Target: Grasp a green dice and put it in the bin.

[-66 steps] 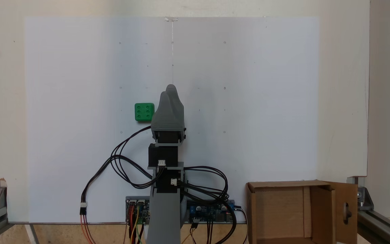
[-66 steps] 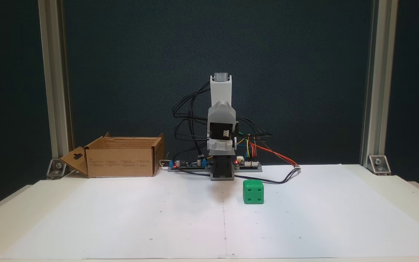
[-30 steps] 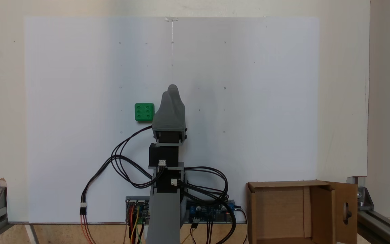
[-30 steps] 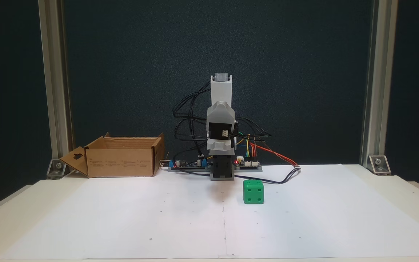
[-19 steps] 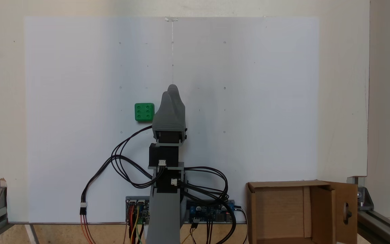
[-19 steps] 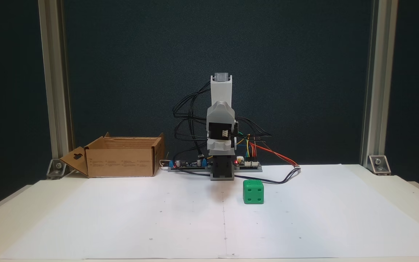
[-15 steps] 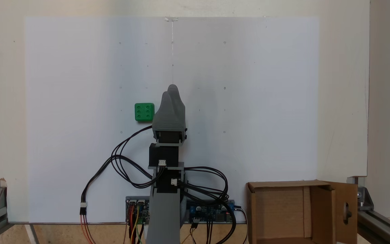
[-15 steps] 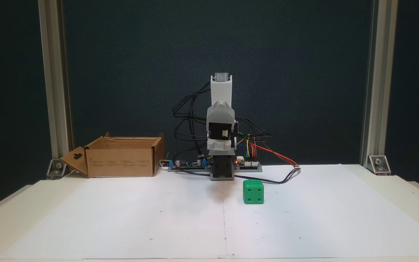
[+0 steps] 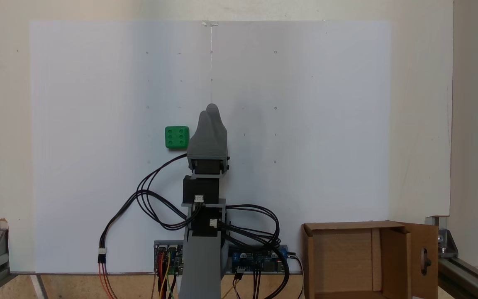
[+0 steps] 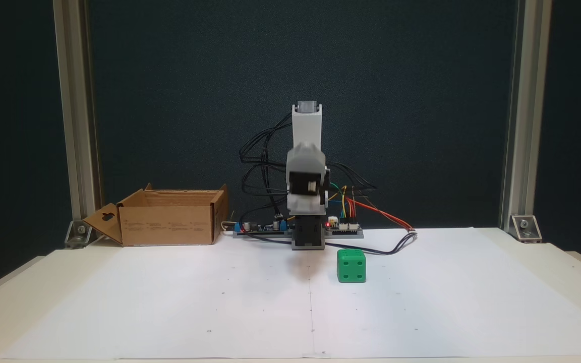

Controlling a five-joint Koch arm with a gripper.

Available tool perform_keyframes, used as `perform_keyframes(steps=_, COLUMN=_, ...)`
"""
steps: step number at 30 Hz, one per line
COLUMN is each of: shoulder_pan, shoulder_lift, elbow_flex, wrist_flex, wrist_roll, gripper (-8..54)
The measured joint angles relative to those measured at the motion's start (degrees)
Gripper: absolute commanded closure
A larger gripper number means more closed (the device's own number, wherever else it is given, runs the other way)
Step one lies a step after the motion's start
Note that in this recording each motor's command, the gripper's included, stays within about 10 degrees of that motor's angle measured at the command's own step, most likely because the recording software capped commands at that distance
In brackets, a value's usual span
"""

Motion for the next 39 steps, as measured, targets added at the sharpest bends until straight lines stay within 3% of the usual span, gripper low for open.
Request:
perform_keyframes(steps=12, shoulder_pan=0.00, shoulder_lift=0.00, elbow_flex=-13.27, wrist_flex=44.74, wrist_roll=0.00, gripper=3.6)
perform_keyframes(steps=22, shoulder_pan=-1.14, shoulder_lift=0.00, elbow_flex=-34.80, wrist_flex=82.53, wrist_roll=0.53, gripper=3.8)
perform_keyframes(steps=39, shoulder_pan=-17.49, shoulder_lift=-4.13, elbow_flex=-65.39, wrist_flex=136.76, wrist_roll=21.18, gripper=3.6)
